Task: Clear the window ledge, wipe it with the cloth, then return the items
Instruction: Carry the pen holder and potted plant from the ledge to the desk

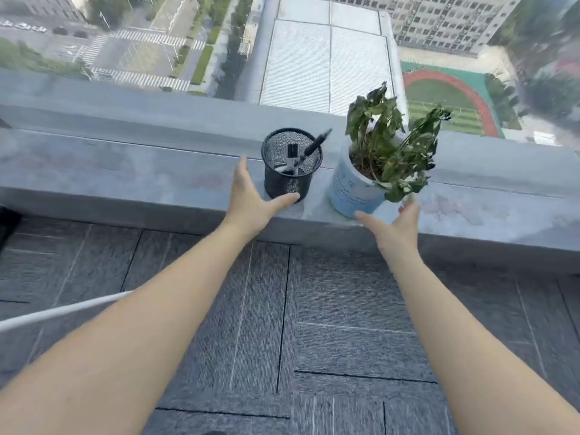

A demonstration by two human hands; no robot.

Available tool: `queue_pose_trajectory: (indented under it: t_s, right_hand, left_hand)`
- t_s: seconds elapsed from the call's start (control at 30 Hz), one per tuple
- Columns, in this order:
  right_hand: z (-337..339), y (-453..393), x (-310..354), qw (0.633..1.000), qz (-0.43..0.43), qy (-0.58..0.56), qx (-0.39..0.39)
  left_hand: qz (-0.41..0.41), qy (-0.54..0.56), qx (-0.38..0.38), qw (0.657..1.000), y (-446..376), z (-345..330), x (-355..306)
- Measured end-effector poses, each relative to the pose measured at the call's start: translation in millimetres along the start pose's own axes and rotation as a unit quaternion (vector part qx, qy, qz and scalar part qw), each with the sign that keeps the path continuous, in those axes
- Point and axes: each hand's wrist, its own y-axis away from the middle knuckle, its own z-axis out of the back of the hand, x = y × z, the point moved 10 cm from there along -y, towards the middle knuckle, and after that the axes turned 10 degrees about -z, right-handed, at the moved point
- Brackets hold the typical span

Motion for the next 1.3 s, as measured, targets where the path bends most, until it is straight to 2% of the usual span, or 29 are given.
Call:
queue_pose_trajectory:
  t_s: [0.1,0.27,0.77,0.97,1.13,1.3]
  right_hand:
    - [-18.6,-21.7,10.0,0.999,0.034,-0.014,0.032]
    - [-25.9,-57.2,2.5,0.995,0.077,-0.047,0.036]
    - [-17.8,-34.6,20.3,0.980,0.166,-0.100,-0.047]
    - [-20.7,-10.3,36.8,0.972,0.205,-0.106,-0.030]
    - [-16.9,38.9,70.3,0.972,0.202,-0.120,0.013]
    - [9.9,121.1,149.3,0.975,0.193,-0.092,0.052]
  left_hand:
    - [-0.024,0.024,-0.018,0.999,-16.6,-8.8,2.9]
    - [-0.058,0.083,-0.044,0.994,-37.1,-15.3,-0.6]
    - [-0.089,-0.007,-0.098,0.991,-35.7,-6.8,-4.7]
    - [-0.102,0.005,-0.107,0.989,-18.2,14.3,-11.9]
    - [-0.085,0.013,-0.123,0.989,14.2,55.7,-53.7]
    - [-0.060,0.026,-0.126,0.990,57.2,119.7,-147.6]
